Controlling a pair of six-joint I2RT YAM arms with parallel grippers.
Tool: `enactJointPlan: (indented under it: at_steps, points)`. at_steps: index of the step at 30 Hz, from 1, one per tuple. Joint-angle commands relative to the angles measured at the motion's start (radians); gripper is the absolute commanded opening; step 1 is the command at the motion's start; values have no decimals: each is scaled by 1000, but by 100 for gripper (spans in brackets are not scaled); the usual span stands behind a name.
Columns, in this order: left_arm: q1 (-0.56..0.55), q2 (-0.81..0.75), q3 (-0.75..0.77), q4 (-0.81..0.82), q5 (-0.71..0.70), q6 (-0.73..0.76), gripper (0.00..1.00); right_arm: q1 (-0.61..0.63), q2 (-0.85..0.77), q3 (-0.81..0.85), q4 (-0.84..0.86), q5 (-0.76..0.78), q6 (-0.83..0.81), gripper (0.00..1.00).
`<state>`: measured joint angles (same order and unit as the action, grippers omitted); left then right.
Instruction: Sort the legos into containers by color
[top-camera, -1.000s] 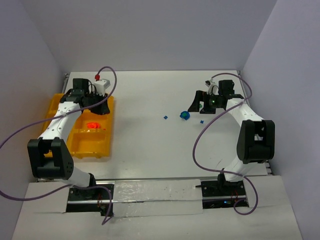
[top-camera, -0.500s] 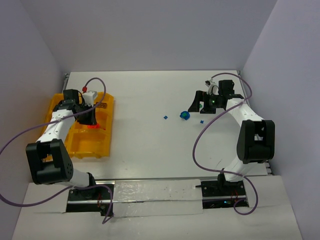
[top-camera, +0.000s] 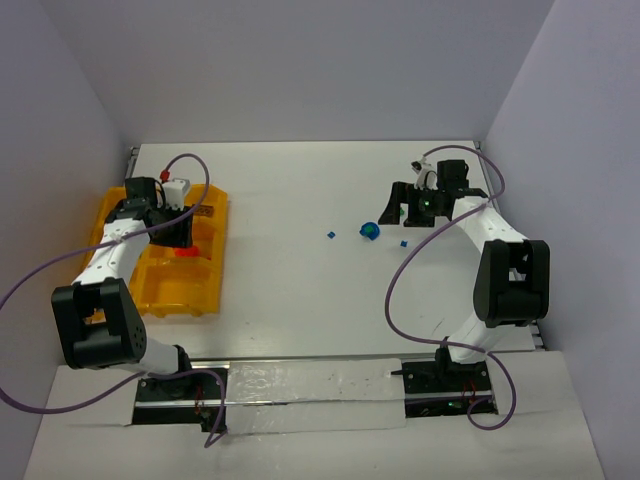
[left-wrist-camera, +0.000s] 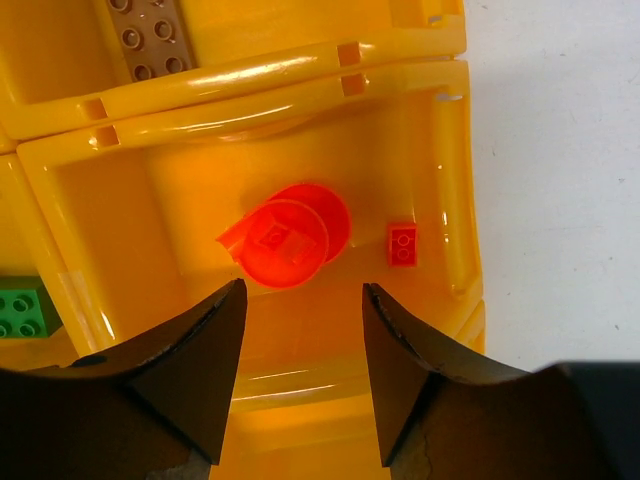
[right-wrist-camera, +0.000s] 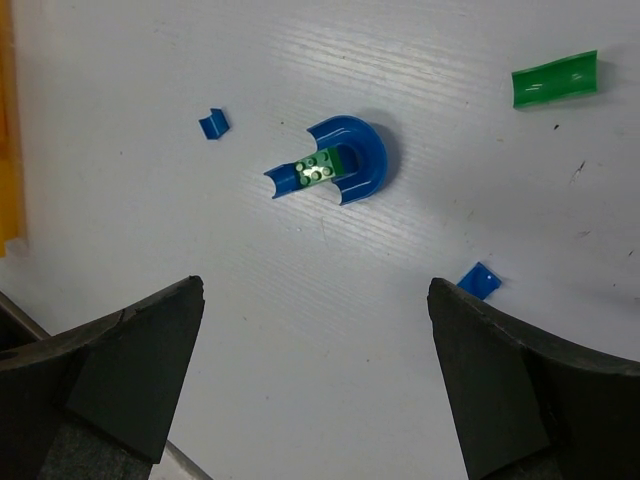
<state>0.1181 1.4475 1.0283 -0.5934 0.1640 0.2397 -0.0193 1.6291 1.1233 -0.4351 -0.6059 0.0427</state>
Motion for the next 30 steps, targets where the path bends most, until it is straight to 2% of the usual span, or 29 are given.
enactJointPlan:
  at_steps: [1, 8, 15, 19, 26, 30]
  points:
    - [5, -37, 72, 16, 47, 20, 59, 5, -47, 31, 6, 88, -28, 100]
    - [3, -92, 197, 19, 212, 75, 61, -6, -39, 144, -81, 217, -137, 100]
    - [2, -68, 311, 67, 295, 73, 62, -11, 130, 343, -189, 319, -205, 98]
    - [-22, -87, 285, 154, 277, 37, 64, -11, 220, 417, -228, 360, -140, 98]
    - [-188, -74, 221, 248, 117, 34, 64, 2, 254, 373, -240, 410, -54, 97]
    - [-234, -38, 226, 269, 60, -13, 65, 1, 255, 400, -232, 415, 30, 98]
